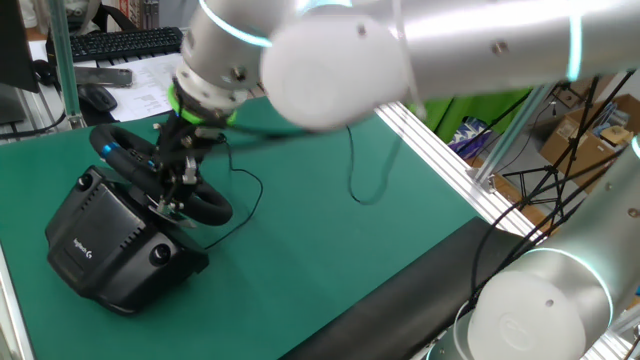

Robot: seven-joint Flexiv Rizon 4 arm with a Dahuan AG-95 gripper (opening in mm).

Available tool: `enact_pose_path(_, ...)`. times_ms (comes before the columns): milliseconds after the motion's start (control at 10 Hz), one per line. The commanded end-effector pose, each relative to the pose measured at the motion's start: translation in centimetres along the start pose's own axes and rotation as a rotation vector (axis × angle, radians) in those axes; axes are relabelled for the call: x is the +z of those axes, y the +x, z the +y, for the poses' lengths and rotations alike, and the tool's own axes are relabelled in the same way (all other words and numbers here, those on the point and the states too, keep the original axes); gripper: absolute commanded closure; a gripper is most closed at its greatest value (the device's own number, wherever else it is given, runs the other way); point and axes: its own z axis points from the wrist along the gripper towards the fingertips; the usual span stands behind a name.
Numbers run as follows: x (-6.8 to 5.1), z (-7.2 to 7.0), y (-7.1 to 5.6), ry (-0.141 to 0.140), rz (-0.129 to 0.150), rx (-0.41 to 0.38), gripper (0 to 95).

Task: Rotate the steering wheel 90 degrees clockwise

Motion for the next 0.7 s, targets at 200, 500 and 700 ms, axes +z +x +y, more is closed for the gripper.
enact_pose_path(200, -1.4, 0.9, 1.7, -0.003, -0.032, 0.054, 95.0)
enact_pose_path(500, -1.9, 0.7, 3.3, -0.014, -0.058, 0.088, 95.0)
enact_pose_path(700, -1.9, 0.6, 4.2, -0.016, -0.058, 0.111, 95.0)
